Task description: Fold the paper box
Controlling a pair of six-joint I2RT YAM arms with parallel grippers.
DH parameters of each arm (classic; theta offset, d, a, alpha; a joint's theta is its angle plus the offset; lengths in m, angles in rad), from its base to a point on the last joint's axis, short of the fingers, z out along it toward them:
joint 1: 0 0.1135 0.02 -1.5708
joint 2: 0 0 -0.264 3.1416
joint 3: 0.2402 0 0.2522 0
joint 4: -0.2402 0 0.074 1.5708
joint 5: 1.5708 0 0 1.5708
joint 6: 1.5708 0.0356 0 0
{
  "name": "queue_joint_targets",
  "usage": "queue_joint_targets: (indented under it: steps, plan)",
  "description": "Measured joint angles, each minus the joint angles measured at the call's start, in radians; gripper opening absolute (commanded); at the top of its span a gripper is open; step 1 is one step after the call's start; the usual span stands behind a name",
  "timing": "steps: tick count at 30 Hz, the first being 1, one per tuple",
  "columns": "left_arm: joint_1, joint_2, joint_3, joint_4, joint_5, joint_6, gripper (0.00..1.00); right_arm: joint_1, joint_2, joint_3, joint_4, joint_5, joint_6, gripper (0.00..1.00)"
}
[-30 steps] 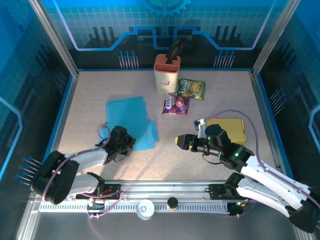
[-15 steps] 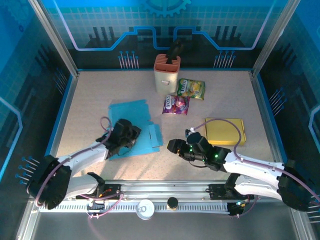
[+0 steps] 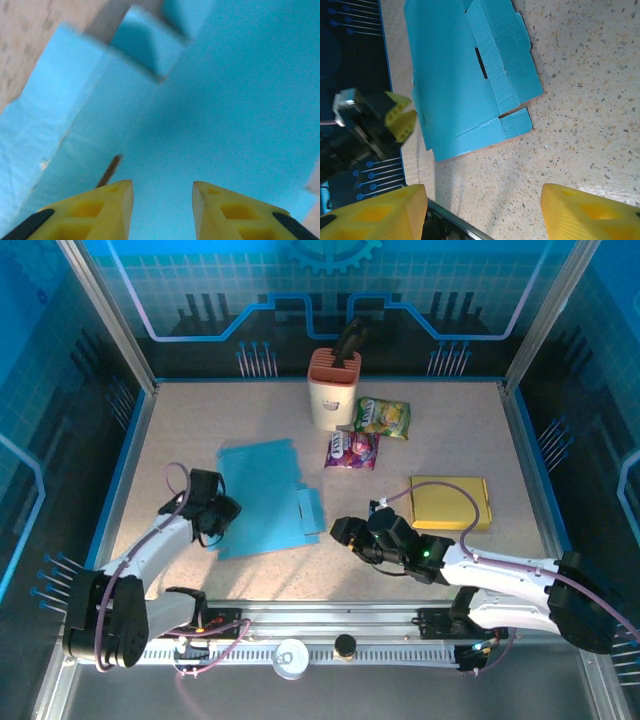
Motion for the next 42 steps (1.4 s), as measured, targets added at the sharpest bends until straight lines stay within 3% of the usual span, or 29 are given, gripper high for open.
queue_joint_targets:
  steps: [6, 15, 20, 25, 30, 35, 39, 42]
  plan:
    - [-0.061, -0.008, -0.097, 0.073, 0.022, -0.054, 0.3, 0.0, 0.0, 0.0, 0.008, 0.0, 0.011, 0.62]
    - [-0.383, 0.001, -0.199, 0.353, -0.069, -0.393, 0.21, -0.006, 0.0, -0.043, 0.039, 0.003, 0.04, 0.62]
    - [-0.526, 0.072, -0.182, 0.45, -0.113, -0.528, 0.25, -0.011, 0.034, -0.084, 0.087, 0.007, 0.092, 0.62]
    - [-0.584, 0.092, -0.135, 0.468, -0.11, -0.561, 0.32, -0.013, 0.129, -0.125, 0.183, 0.007, 0.173, 0.62]
    - [-0.537, 0.015, -0.089, 0.332, -0.108, -0.486, 0.37, -0.013, 0.24, -0.138, 0.285, 0.008, 0.242, 0.6]
    - [-0.341, -0.082, -0.02, 0.188, -0.088, -0.331, 0.38, -0.01, 0.258, -0.14, 0.317, 0.025, 0.284, 0.59]
    - [-0.168, -0.013, 0.035, 0.131, -0.055, -0.174, 0.35, 0.001, 0.255, -0.14, 0.312, 0.053, 0.303, 0.6]
    - [-0.113, 0.117, 0.062, 0.14, -0.006, -0.082, 0.31, 0.003, 0.248, -0.132, 0.289, 0.065, 0.31, 0.61]
